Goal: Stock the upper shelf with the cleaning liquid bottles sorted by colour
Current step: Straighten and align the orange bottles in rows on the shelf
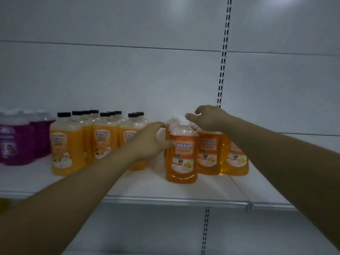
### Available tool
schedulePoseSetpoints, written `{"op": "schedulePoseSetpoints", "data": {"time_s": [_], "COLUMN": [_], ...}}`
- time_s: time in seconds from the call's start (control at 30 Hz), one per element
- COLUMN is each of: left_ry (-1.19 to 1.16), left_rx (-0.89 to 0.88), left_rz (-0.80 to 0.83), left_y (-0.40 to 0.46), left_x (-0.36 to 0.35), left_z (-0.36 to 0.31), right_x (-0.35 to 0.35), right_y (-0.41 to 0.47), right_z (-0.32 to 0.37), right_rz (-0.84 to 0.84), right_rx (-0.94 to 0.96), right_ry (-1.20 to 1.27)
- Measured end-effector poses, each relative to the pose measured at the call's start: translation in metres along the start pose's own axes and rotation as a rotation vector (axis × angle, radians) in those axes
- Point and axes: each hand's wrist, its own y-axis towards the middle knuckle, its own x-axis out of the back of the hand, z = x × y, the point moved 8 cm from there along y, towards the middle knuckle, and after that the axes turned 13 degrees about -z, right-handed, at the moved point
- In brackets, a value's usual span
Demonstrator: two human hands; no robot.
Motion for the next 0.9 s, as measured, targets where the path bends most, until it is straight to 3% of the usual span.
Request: {"op": "schedulePoseSetpoints", "data": {"time_s": [0.13,0.27,0.9], "left_ry": [-0.264,-0.412,-0.472], "left_rx": [0.124,0.191,0.193], "left_rz": [0.066,0.009,-0.07], "left_y": [-0.009,-0.008,-0.008], "left_x": [-0.039,-0.058,-0.067], "left_z": [-0.011,-0.006,0.004], "right_x": [-0.011,-0.016,-0.03], "right_y": [-0.005,-0.008,-0.013], "right_z": [-0.013,-0.02,-0.036], "right_rz": [0.019,-0.012,-0.03], "right_rx": [0.032,0.04,0.007], "right_ry": [0.038,0.087,0.119]}}
